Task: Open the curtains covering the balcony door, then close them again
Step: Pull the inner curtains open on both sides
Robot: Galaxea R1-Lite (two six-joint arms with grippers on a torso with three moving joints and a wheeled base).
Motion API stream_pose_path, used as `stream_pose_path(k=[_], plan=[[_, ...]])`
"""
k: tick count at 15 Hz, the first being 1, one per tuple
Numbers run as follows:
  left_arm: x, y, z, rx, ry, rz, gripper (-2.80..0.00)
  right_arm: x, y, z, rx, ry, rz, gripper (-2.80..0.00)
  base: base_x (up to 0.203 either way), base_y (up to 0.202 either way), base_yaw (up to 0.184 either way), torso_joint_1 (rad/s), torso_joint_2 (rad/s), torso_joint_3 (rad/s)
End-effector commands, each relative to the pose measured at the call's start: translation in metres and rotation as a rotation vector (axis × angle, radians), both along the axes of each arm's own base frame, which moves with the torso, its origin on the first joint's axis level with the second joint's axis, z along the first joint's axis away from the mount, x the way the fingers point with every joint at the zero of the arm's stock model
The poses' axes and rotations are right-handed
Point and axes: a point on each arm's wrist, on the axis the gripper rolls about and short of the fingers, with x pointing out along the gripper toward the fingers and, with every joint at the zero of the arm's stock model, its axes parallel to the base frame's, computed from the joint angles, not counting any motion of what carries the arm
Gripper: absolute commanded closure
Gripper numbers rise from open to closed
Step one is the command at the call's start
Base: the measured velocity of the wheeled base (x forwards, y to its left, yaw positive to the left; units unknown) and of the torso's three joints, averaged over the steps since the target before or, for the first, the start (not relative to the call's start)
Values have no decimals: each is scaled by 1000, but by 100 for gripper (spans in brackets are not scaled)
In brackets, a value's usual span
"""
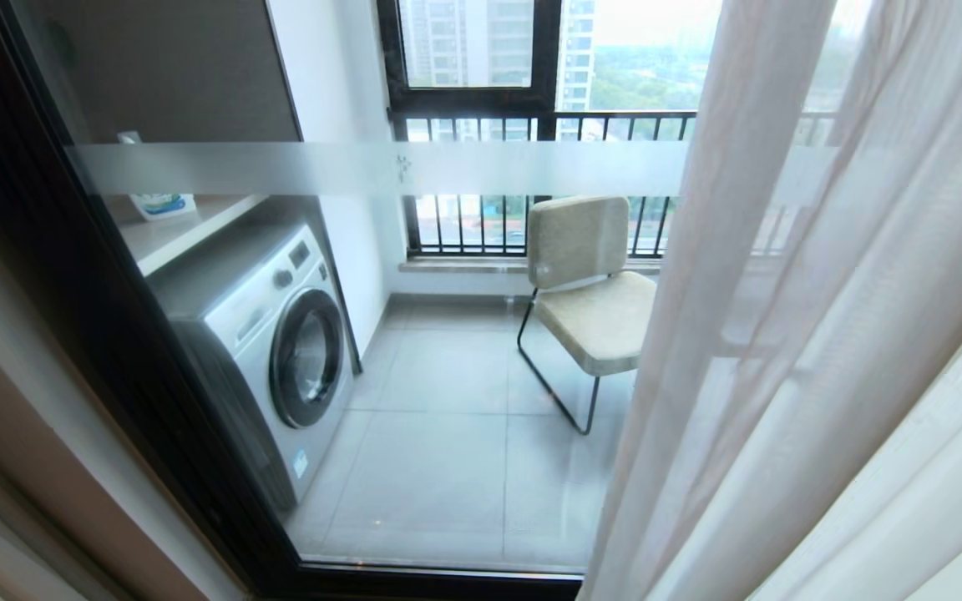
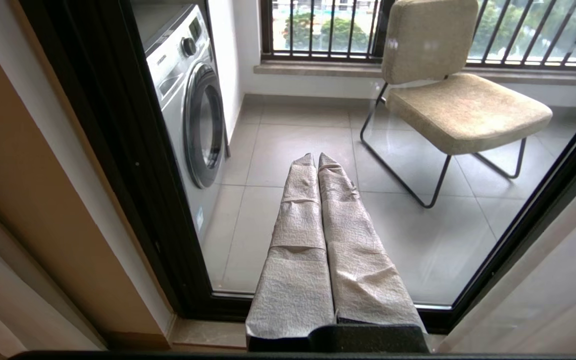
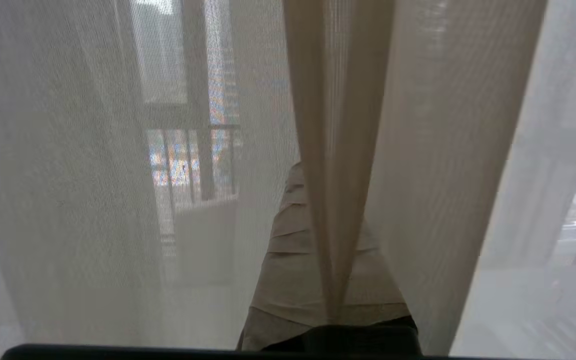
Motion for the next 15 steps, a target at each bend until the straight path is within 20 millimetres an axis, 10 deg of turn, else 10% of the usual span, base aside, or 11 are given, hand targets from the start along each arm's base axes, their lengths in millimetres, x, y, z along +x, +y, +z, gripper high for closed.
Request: stream_pose_path(k=[1, 15], plan=[[0, 0, 0, 0, 0, 1, 0, -3, -1, -2, 0, 3, -7, 0, 0, -192, 3, 2, 2, 2], [0, 0, 0, 0, 0, 1, 0, -15, -29, -2, 3, 3, -140, 0, 0, -192, 2, 2, 3, 4]])
